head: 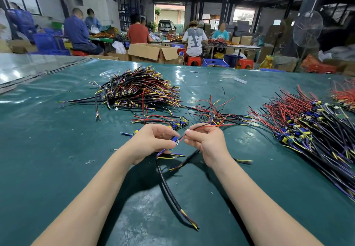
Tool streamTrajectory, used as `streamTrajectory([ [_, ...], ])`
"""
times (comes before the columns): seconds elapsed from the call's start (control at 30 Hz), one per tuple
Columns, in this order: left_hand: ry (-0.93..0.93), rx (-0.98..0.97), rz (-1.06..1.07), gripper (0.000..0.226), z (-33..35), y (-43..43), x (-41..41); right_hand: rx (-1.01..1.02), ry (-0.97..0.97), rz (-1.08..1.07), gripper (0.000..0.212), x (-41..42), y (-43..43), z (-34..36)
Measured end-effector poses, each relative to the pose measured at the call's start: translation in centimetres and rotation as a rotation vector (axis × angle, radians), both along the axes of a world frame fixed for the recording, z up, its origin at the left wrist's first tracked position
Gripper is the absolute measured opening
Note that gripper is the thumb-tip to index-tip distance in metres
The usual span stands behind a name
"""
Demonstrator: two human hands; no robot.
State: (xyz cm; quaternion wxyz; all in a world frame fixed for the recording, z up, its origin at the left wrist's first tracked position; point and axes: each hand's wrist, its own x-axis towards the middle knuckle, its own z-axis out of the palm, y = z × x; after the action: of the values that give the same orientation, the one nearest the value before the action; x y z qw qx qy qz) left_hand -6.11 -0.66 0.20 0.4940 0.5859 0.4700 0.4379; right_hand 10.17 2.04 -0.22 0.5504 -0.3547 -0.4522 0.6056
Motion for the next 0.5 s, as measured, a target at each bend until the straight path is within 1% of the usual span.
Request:
streamTrajectory([
  [0.07, 0.042, 0.014, -0.003, 0.038, 0.0, 0.0, -0.1, -0.031, 0.052, -0.039, 0.023, 0.5, 0.2, 0.2],
  [0.17, 0.100, 0.006, 0.004, 0.032, -0.2, 0.0, 0.1, -0.073, 0.112, -0.074, 0.022, 1.0, 0.5, 0.2],
  [0.27, 0.091, -0.039, 0.017, 0.017, -0.2, 0.2, 0.3, -0.070, 0.122, -0.074, 0.021, 0.8, 0.4, 0.3],
  [0.4, 0.087, -0.092, 0.029, 0.013, -0.2, 0.2, 0.2, -0.088, 0.170, -0.107, 0.019, 1.2, 0.6, 0.4],
  [0.5, 0.105, -0.107, 0.020, 0.013, -0.1, 0.0, 0.4, -0.066, 0.124, -0.117, 0.020, 1.4, 0.7, 0.3],
])
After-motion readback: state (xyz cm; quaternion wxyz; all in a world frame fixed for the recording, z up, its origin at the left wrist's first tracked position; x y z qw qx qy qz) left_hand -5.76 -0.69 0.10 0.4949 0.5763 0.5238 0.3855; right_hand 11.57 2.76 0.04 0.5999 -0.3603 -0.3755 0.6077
